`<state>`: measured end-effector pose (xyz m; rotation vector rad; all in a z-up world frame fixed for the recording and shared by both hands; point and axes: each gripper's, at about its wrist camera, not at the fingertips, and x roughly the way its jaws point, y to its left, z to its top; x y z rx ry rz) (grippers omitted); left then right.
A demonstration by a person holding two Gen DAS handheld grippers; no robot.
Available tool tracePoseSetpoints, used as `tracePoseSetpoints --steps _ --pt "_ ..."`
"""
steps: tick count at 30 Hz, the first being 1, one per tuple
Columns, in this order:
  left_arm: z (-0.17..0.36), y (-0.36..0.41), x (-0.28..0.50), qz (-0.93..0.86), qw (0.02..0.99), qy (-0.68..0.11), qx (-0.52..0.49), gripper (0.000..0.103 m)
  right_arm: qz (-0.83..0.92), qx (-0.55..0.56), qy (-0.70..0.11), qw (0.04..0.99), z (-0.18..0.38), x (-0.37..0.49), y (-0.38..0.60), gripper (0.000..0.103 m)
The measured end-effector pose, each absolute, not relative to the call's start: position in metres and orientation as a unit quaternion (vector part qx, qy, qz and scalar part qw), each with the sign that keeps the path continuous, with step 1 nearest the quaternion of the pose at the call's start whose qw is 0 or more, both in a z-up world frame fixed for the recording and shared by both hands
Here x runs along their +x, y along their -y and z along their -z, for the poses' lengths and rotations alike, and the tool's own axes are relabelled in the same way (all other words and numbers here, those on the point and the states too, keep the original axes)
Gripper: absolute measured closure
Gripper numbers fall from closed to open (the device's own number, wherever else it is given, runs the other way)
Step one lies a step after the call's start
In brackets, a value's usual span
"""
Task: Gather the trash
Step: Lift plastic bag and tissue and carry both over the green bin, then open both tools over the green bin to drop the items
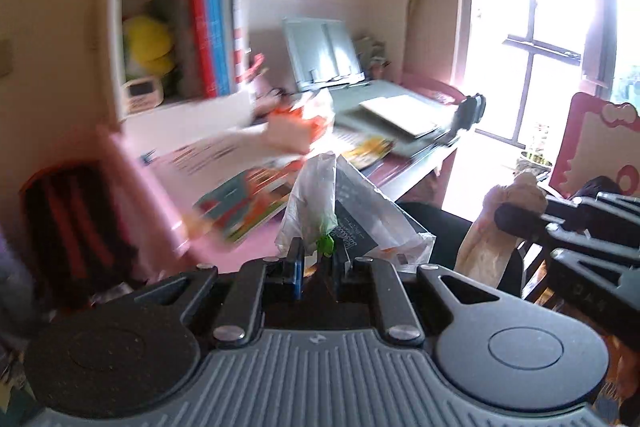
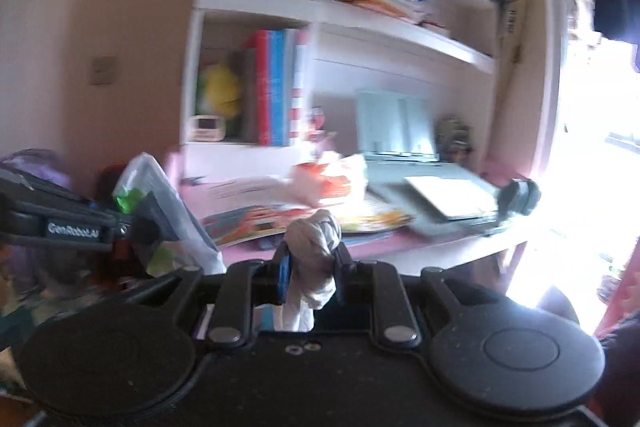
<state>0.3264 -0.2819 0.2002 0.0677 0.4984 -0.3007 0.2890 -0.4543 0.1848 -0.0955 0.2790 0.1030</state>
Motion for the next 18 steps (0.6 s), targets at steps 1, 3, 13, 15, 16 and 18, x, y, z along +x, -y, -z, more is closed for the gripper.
tracePoseSetpoints --steps 1,3,13,15,16,18 --pt "-0.2 0.293 0.333 0.154 0.956 -0.246 0.035 0.09 -0.04 -0.047 -0.141 0.988 -0.183 0.291 0.464 0.083" --pt "-0.197 0.314 0.345 0.161 0.953 -0.251 0.043 0.09 -0.025 -0.042 -0.152 0.987 -0.176 0.3 0.48 0.083" --pt "-0.142 0.4 0.392 0.165 0.93 -0.302 0.128 0.09 -0.023 -0.043 -0.242 0.969 -0.124 0.333 0.518 0.082" --pt "-0.13 0.405 0.401 0.162 0.925 -0.315 0.137 0.09 -0.031 -0.049 -0.264 0.963 -0.116 0.338 0.513 0.082" --pt "-0.124 0.406 0.405 0.159 0.923 -0.322 0.141 0.09 -0.035 -0.053 -0.278 0.959 -0.112 0.341 0.513 0.081" --pt "-0.111 0.409 0.411 0.152 0.918 -0.335 0.15 0.09 -0.037 -0.057 -0.295 0.953 -0.105 0.345 0.51 0.079"
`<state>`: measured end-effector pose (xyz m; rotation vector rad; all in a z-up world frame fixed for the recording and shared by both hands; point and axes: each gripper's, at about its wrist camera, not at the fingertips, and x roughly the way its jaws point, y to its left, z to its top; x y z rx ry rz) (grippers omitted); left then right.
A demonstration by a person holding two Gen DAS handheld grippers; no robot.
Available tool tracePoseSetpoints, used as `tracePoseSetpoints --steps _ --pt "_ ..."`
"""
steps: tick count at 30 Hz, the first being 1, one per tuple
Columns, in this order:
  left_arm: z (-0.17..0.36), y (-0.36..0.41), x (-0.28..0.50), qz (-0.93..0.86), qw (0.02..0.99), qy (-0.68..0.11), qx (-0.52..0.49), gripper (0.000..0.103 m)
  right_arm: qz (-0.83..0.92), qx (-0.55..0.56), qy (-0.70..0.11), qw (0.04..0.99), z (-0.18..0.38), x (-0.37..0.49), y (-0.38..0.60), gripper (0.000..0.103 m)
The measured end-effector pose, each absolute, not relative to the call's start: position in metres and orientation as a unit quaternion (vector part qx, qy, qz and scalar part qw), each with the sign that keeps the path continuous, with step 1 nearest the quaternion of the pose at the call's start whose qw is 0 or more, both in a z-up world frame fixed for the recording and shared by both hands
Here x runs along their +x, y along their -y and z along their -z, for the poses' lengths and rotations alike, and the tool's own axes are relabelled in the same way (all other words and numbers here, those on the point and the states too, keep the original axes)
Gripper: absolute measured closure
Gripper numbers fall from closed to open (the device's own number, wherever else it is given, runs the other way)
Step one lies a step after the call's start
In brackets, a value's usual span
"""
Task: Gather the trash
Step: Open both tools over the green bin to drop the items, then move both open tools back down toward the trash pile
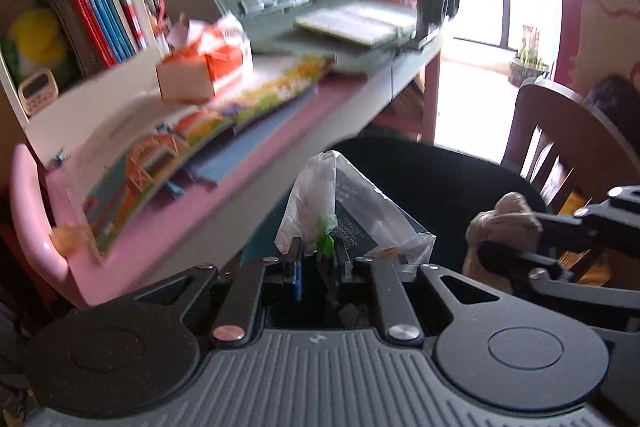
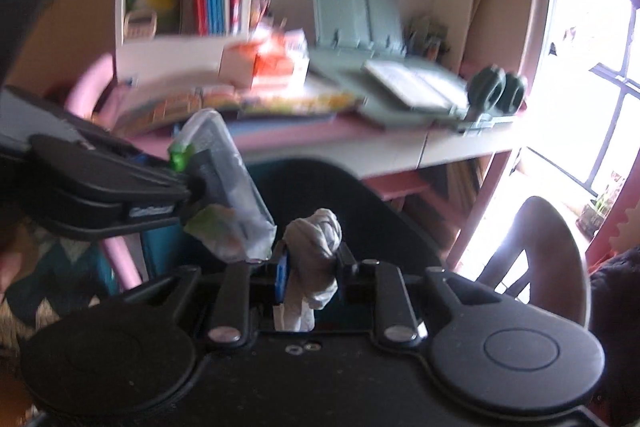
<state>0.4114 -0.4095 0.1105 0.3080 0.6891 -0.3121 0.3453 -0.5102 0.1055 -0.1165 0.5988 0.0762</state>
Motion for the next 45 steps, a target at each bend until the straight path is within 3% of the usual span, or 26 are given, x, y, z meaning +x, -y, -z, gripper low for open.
tracePoseSetpoints --steps 9,12,18,21,22,23,27,31,45 --pt "-0.072 0.42 0.416 0.161 0.896 -0.378 0.169 0.089 -0.042 -0.04 -0.346 0.936 -0.09 0.355 0.512 0.073" --pt "-0.067 0.419 0.417 0.159 0.894 -0.385 0.166 0.085 -0.04 -0.046 -0.351 0.934 -0.089 0.355 0.51 0.065" --pt "-0.069 0.414 0.415 0.163 0.894 -0.388 0.15 0.076 -0.039 -0.047 -0.35 0.935 -0.09 0.351 0.509 0.062" --pt "-0.075 0.41 0.412 0.168 0.896 -0.388 0.136 0.061 -0.04 -0.043 -0.344 0.937 -0.094 0.345 0.51 0.06" --pt "-0.077 0.408 0.41 0.168 0.897 -0.387 0.13 0.05 -0.042 -0.041 -0.341 0.938 -0.096 0.342 0.51 0.058" --pt "-0.08 0.405 0.407 0.17 0.9 -0.382 0.126 0.048 -0.043 -0.038 -0.338 0.939 -0.099 0.339 0.51 0.057" --pt "-0.096 0.392 0.394 0.178 0.904 -0.372 0.112 0.048 -0.051 -0.03 -0.322 0.945 -0.113 0.323 0.509 0.05" --pt "-0.115 0.373 0.376 0.175 0.91 -0.363 0.095 0.039 -0.065 -0.02 -0.31 0.948 -0.128 0.306 0.502 0.047" --pt "-0.16 0.264 0.3 0.129 0.932 -0.33 0.074 0.033 -0.139 -0.045 -0.278 0.949 -0.168 0.244 0.422 0.044"
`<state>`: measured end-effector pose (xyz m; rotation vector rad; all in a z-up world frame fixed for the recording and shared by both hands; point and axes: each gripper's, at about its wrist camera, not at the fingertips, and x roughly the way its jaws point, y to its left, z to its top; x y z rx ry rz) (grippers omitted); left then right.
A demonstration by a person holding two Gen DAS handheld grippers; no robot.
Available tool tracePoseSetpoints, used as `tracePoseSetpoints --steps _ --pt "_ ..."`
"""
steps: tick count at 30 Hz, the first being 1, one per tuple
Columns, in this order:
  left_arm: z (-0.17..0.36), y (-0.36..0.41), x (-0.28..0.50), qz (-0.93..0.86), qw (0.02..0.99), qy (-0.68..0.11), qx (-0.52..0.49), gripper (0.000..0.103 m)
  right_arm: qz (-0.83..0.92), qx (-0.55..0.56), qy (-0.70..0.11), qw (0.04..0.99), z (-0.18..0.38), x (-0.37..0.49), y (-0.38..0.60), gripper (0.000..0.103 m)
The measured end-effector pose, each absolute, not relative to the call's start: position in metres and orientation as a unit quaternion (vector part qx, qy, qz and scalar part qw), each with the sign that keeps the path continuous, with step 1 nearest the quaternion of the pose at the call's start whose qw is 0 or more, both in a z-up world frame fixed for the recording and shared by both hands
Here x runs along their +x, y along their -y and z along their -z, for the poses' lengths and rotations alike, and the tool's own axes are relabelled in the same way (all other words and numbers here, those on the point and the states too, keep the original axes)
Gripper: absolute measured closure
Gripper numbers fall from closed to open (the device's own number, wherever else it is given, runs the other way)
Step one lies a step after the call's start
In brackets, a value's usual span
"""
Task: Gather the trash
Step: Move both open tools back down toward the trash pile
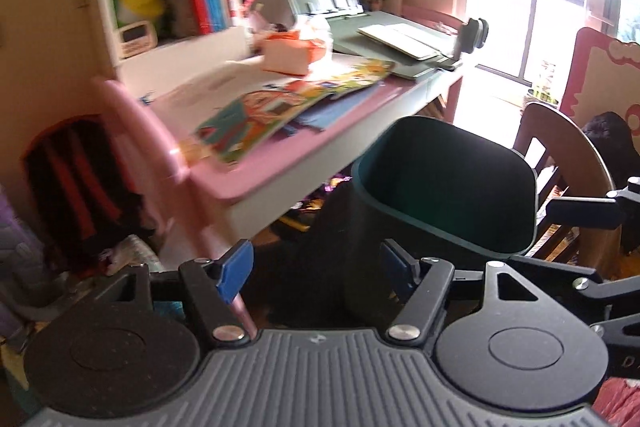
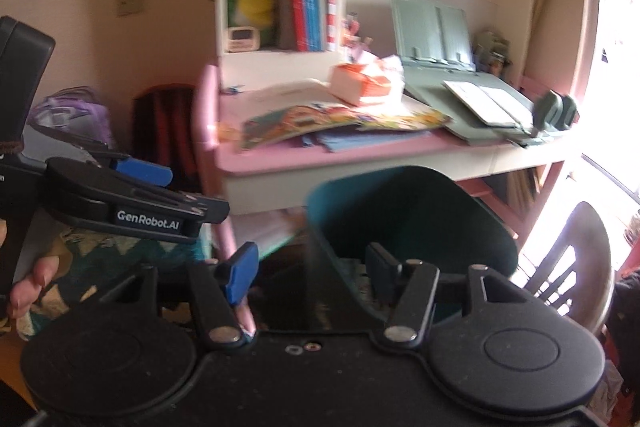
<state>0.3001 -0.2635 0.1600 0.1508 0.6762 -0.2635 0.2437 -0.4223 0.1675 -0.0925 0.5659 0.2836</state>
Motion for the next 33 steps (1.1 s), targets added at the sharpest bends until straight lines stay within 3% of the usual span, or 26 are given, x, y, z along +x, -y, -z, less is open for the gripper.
tracePoseSetpoints --steps 7,10,18,24,33 --pt "-0.159 0.198 0.258 0.095 0.936 -0.334 0.055 0.033 -0.191 -0.061 -0.276 0.94 -0.166 0.22 0.364 0.044" --pt "-0.155 0.168 0.237 0.082 0.938 -0.332 0.048 0.023 -0.216 -0.067 -0.276 0.934 -0.162 0.21 0.337 0.044" --pt "-0.133 0.087 0.186 0.045 0.941 -0.335 0.031 0.021 -0.29 -0.074 -0.286 0.91 -0.134 0.189 0.259 0.043" --pt "-0.096 0.017 0.162 0.013 0.939 -0.344 -0.007 0.004 -0.351 -0.072 -0.313 0.879 -0.09 0.189 0.197 0.043" --pt "-0.002 -0.089 0.151 -0.027 0.929 -0.365 -0.052 0.001 -0.399 -0.062 -0.389 0.828 0.008 0.212 0.113 0.042"
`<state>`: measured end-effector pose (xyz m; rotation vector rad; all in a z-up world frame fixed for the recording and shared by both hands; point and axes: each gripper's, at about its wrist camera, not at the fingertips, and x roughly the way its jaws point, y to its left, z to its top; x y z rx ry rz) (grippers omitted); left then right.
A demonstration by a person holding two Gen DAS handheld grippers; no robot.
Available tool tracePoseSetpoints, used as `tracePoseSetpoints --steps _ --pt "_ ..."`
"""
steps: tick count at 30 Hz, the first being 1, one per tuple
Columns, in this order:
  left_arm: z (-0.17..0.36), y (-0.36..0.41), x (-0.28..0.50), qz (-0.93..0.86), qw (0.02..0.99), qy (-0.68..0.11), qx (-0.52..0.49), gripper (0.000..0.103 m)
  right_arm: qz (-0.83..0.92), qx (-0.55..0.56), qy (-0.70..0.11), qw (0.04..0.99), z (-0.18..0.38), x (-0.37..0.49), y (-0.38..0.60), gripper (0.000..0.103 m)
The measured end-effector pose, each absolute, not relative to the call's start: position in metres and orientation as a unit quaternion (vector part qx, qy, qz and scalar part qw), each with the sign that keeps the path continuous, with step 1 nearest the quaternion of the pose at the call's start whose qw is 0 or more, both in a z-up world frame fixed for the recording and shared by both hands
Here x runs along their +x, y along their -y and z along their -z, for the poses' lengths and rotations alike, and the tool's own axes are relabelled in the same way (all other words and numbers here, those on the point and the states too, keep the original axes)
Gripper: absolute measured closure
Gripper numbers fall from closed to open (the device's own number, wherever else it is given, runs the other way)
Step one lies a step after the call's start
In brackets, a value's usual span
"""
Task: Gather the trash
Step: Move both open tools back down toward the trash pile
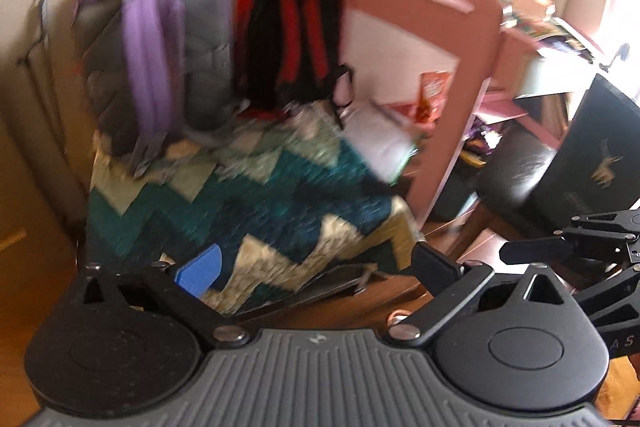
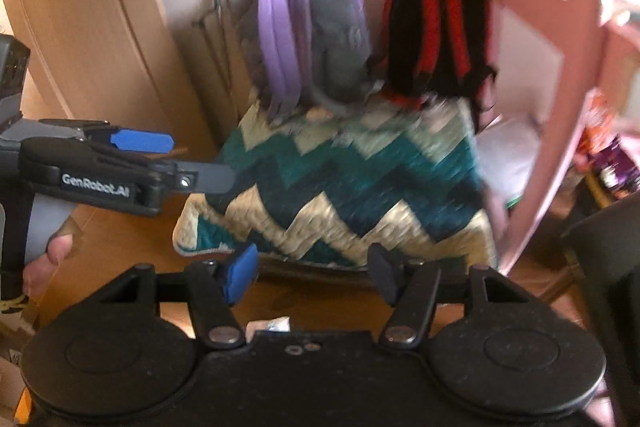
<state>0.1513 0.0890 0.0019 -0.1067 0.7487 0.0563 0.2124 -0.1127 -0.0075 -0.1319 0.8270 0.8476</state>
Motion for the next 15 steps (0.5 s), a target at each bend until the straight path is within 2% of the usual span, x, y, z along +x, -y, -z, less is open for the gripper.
tracePoseSetpoints --steps 7,15 --pt "0.081 -0.144 0.16 -0.034 0.912 -0.406 -0.055 0.0 -0.419 -0.046 -0.422 0.803 0.098 0.222 0.058 0.041" --pt "0.197 -0.214 0.189 -0.088 0.85 -0.514 -0.075 0.0 -0.452 -0.101 -0.466 0.754 0.215 0.215 -0.016 0.04"
